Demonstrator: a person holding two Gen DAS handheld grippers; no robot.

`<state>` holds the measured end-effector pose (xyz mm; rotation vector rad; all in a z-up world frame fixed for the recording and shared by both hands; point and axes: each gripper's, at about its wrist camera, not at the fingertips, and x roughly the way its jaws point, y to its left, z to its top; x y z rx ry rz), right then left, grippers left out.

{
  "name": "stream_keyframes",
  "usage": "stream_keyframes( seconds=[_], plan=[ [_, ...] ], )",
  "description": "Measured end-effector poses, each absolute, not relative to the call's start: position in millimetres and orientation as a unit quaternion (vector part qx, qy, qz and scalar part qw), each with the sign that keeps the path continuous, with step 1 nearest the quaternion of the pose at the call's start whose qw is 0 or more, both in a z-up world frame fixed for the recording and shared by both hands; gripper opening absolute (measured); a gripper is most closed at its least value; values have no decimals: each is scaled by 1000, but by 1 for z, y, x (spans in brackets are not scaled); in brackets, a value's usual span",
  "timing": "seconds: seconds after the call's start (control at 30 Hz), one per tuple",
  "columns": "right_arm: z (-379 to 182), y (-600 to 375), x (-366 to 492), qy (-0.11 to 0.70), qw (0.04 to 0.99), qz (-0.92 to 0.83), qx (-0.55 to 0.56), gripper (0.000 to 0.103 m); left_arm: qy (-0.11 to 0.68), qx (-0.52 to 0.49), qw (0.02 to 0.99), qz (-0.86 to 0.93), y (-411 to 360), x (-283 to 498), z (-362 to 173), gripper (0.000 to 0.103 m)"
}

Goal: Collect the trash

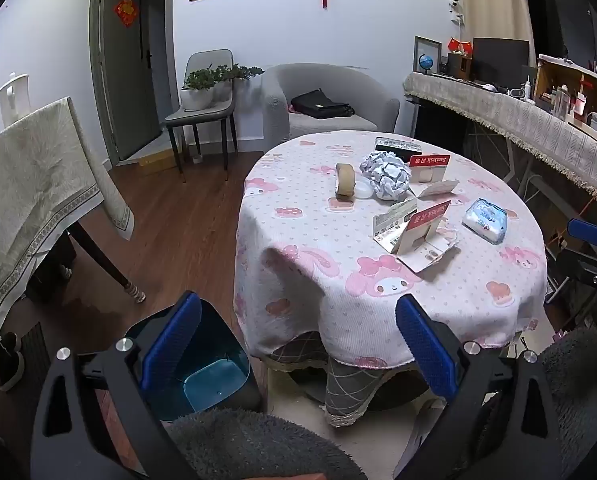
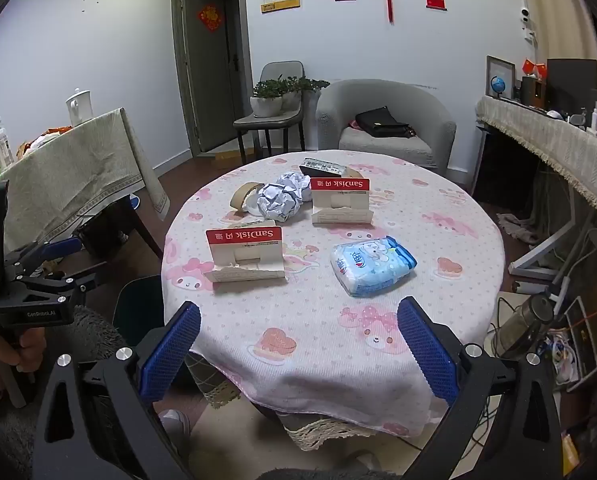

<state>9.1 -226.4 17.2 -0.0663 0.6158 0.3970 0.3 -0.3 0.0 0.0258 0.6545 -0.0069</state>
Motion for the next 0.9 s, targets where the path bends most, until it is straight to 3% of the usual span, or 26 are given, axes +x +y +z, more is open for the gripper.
stream_keyframes(
  seconds=[0.9],
  plan=[
    [17,-226,9,304,932,195,-31,100,323,7,946,-4,-2,2,-1,99]
  ],
)
